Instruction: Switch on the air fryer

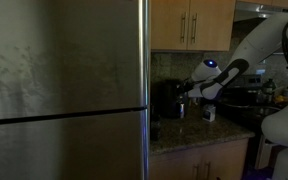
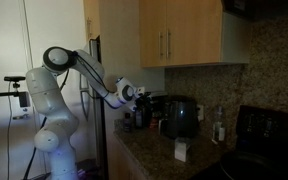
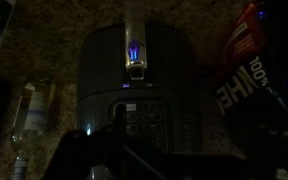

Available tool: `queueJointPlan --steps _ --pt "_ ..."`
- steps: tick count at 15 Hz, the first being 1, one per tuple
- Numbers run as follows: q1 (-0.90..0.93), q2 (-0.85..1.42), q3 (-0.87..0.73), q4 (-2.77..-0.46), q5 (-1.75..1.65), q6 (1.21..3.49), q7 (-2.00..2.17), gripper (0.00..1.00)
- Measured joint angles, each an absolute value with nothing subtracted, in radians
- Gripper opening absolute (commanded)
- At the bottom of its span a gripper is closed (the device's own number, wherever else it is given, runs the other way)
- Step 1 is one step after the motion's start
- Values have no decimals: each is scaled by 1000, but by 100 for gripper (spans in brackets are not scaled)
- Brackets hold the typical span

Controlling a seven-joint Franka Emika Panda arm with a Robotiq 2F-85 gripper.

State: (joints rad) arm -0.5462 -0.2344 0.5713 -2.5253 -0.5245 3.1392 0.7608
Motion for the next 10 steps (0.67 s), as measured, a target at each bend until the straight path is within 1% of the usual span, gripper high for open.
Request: queueJointPlan --steps 5,10 --pt "-563 -234 586 -2522 -525 3139 765 100" --pt "-665 -237 694 -2512 -563 3140 825 100"
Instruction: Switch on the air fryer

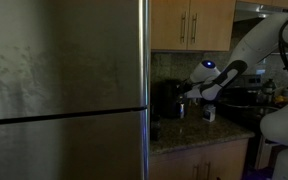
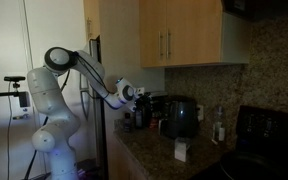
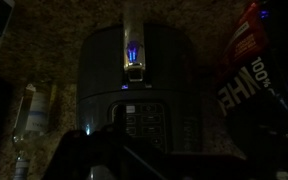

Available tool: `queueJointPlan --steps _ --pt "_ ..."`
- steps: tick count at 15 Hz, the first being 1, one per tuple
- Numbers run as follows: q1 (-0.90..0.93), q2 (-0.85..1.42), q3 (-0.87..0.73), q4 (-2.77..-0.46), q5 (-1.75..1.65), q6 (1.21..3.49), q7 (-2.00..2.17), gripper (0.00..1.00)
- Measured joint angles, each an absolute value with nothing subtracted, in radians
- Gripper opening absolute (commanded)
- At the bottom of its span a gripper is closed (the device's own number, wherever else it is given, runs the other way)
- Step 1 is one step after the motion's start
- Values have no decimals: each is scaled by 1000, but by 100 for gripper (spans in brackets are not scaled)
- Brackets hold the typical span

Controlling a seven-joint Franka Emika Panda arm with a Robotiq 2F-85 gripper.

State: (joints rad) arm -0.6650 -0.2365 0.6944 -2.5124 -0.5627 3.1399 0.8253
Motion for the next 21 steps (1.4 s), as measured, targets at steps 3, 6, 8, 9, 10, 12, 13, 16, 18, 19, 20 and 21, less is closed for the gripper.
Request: queueJointPlan --steps 3,6,8,9,10,12,13,16,18,19,20,21 --pt "-733 -234 777 -2497 -576 3092 866 100" --pt "-735 -235 782 -2496 -574 3090 869 100" --pt "-735 -235 781 -2496 -574 3090 869 100" --pt "-735 -234 785 -2494 -575 3072 868 100" --pt "-743 -228 802 -2489 -579 3028 870 100" --pt "-778 -209 862 -2467 -608 2940 902 100" --pt "-799 -196 894 -2454 -635 2912 934 100" --pt "-865 -175 977 -2417 -745 2893 1060 100" --pt "-911 -175 1027 -2394 -824 2886 1154 100" --pt "-941 -175 1058 -2380 -875 2872 1209 100" --pt "-971 -175 1091 -2367 -926 2854 1262 100" --pt "-1003 -173 1127 -2355 -979 2832 1317 100"
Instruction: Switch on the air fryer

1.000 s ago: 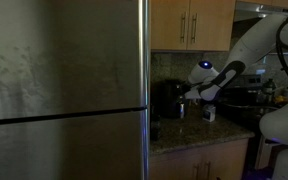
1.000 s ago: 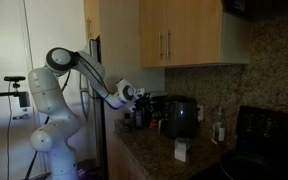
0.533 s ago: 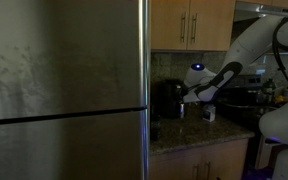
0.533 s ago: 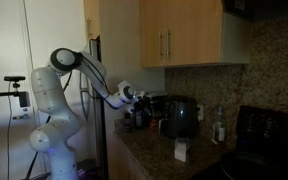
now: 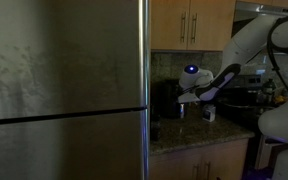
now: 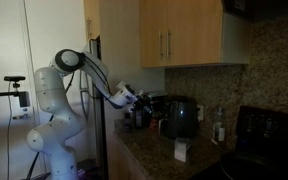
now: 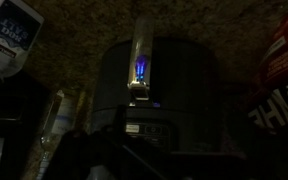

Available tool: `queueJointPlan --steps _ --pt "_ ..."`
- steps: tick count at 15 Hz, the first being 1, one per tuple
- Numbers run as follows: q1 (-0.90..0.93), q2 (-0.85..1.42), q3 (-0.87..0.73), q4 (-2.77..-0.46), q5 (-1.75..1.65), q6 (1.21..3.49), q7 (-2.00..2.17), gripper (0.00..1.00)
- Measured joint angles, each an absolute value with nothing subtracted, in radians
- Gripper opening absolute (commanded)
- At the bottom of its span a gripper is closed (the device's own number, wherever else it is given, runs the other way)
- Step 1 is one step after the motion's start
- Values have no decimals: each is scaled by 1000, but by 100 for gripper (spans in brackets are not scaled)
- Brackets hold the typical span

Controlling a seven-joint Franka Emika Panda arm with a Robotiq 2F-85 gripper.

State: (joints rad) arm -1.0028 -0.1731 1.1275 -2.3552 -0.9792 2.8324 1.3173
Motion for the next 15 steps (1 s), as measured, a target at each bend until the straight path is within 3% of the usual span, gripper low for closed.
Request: queueJointPlan --steps 15 --pt "-1166 -144 1391 -2301 -1214 2570 1632 100"
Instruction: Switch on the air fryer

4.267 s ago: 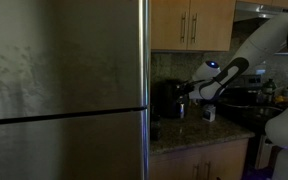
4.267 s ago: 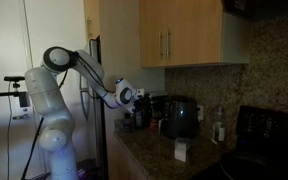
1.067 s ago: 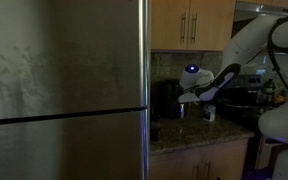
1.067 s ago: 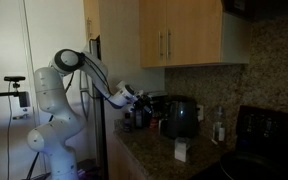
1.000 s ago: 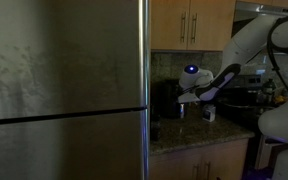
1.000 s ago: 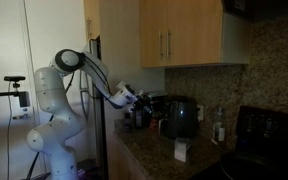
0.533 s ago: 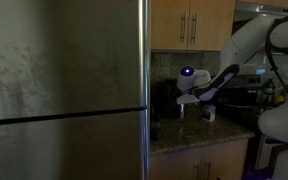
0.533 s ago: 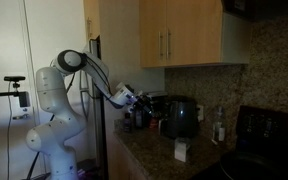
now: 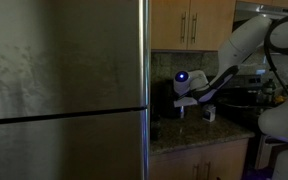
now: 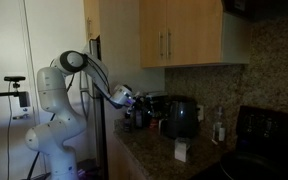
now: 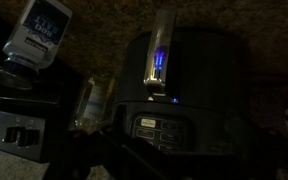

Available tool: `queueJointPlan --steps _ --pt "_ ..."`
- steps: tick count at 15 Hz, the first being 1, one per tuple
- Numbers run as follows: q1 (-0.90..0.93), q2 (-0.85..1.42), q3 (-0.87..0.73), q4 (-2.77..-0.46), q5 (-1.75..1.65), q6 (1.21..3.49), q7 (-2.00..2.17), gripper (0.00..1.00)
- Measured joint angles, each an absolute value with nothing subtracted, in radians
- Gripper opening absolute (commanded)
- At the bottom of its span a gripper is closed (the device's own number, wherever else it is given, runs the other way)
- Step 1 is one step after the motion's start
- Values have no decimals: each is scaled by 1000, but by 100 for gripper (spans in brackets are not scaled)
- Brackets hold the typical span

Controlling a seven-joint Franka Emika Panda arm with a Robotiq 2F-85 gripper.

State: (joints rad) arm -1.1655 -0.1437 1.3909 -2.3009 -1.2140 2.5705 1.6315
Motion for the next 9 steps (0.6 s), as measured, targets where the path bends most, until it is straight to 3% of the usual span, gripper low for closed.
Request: queueJointPlan --steps 9 --pt "-1268 119 1378 -2237 -1255 2681 1447 100"
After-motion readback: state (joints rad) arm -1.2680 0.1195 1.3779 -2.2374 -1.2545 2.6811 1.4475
